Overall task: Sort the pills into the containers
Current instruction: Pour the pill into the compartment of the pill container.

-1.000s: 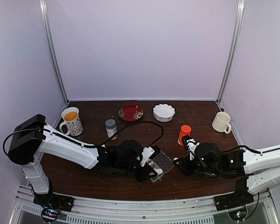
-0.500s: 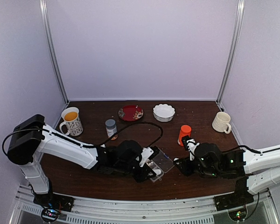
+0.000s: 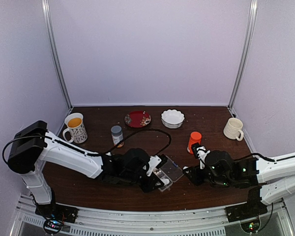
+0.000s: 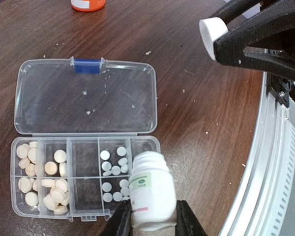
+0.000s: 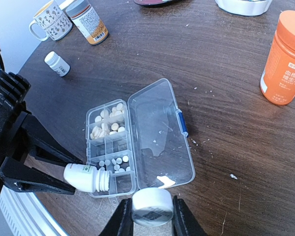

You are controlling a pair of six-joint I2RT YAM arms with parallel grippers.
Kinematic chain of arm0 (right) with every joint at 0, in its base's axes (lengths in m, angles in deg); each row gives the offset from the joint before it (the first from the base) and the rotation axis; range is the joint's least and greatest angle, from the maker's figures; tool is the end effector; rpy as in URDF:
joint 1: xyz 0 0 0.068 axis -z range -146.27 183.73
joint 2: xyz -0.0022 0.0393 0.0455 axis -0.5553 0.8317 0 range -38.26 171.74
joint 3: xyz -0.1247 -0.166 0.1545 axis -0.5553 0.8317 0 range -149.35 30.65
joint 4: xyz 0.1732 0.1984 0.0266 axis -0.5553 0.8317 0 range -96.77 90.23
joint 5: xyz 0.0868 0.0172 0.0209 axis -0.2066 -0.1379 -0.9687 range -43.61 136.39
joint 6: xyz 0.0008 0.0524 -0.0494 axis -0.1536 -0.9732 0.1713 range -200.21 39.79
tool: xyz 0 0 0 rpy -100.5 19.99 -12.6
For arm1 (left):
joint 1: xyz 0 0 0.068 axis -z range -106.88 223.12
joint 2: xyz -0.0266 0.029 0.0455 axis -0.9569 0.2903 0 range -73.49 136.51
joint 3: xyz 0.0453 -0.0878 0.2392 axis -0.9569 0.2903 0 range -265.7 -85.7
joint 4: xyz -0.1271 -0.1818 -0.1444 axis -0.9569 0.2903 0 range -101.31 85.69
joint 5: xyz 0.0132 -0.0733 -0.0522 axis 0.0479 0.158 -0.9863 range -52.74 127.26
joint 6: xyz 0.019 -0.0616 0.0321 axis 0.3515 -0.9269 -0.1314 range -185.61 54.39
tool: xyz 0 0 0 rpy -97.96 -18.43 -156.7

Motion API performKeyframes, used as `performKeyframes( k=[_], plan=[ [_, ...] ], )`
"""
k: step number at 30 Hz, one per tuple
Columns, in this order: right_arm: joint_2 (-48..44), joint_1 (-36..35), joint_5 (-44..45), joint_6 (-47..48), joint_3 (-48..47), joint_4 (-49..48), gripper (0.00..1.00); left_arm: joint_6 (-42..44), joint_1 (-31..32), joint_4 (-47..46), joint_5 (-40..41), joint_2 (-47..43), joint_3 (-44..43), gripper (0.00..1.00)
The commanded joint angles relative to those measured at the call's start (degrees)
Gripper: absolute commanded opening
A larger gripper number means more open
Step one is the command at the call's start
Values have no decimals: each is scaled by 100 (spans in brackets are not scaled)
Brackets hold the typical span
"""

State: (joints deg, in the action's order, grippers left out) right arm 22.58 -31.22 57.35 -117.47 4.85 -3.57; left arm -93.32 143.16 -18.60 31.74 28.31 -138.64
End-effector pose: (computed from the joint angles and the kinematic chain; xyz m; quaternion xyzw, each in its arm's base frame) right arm 0.1120 0.2130 0.1559 -0.1739 0.8796 0.2842 0.3397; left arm 0.1242 -0.3587 0.1217 0.3473 0.8424 -0.3375 0.2364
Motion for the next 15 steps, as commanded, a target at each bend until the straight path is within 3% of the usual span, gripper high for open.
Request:
performKeyframes(
  k=[1, 7, 11, 15],
  plan=[
    [0, 22, 69, 33, -162, 23, 0, -69, 51, -361, 16, -111, 123, 0],
    [30, 19, 117, 82, -195, 43, 0, 96, 48, 1, 51, -200, -187, 0],
    [42, 18, 99, 61, -192, 21, 0, -99, 54, -373, -39, 1, 38, 0],
    [51, 23, 108, 65, -189, 14, 0, 70, 60, 76, -41, -79, -288, 0]
  ],
)
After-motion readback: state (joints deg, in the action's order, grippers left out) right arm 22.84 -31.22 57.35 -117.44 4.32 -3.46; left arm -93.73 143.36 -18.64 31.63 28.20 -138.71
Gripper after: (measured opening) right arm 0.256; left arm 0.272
